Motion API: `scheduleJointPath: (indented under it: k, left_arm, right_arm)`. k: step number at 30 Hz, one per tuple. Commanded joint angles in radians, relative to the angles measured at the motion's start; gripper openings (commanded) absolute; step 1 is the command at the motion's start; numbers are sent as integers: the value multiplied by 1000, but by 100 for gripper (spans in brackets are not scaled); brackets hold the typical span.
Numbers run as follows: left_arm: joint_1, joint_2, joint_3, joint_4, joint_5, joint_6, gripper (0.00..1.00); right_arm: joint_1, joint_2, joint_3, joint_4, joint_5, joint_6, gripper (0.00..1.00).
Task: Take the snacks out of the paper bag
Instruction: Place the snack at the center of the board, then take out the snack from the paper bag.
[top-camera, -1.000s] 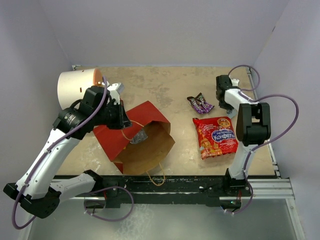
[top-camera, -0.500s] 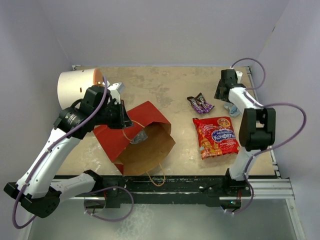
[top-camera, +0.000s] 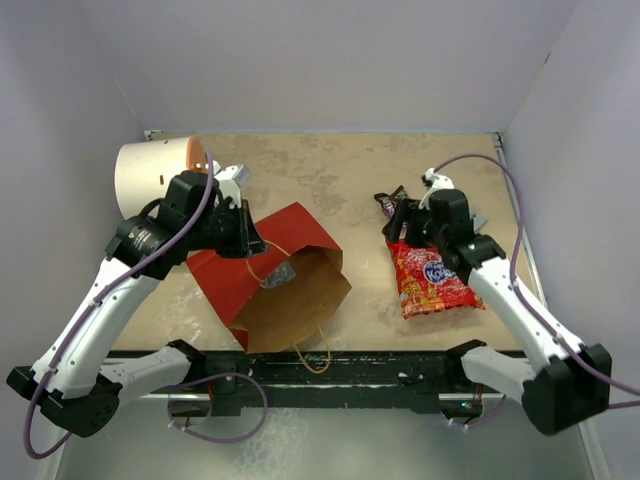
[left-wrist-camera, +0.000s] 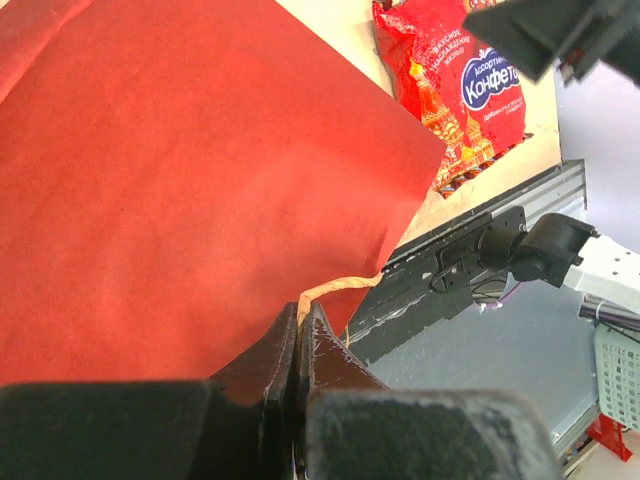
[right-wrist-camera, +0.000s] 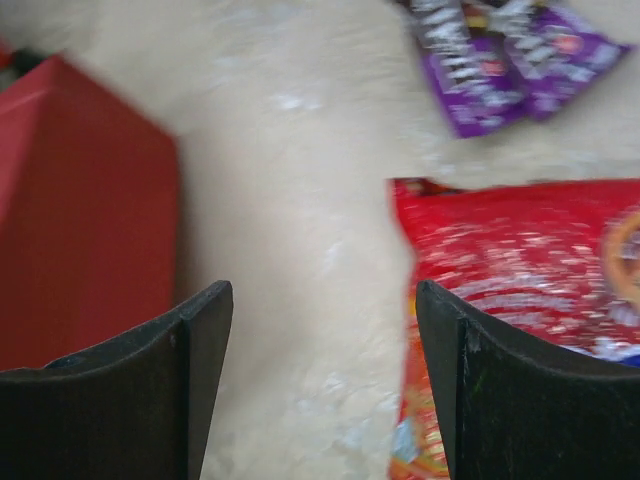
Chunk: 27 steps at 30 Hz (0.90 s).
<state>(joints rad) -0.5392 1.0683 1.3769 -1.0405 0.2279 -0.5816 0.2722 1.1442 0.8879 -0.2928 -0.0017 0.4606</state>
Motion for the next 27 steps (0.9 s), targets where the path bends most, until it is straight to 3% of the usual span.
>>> scheduleJointPath:
  k: [1,7,18,27]
  left_arm:
    - [-1,-27,8,17,-7,27,0]
    - [-1,-28,9,20,-16,26,0]
    - [0,-6,30,4,-33,25,0]
    - [-1,-5,20,-3,-57,4,0]
  right_arm:
    - [135,-182,-35,72,-81,16,75]
    - [234,-337,-63,180,-240,-45,80]
    - [557,-413,-147,301,-332,-475,86]
    - [914,-246,-174,439,-141,-687,89]
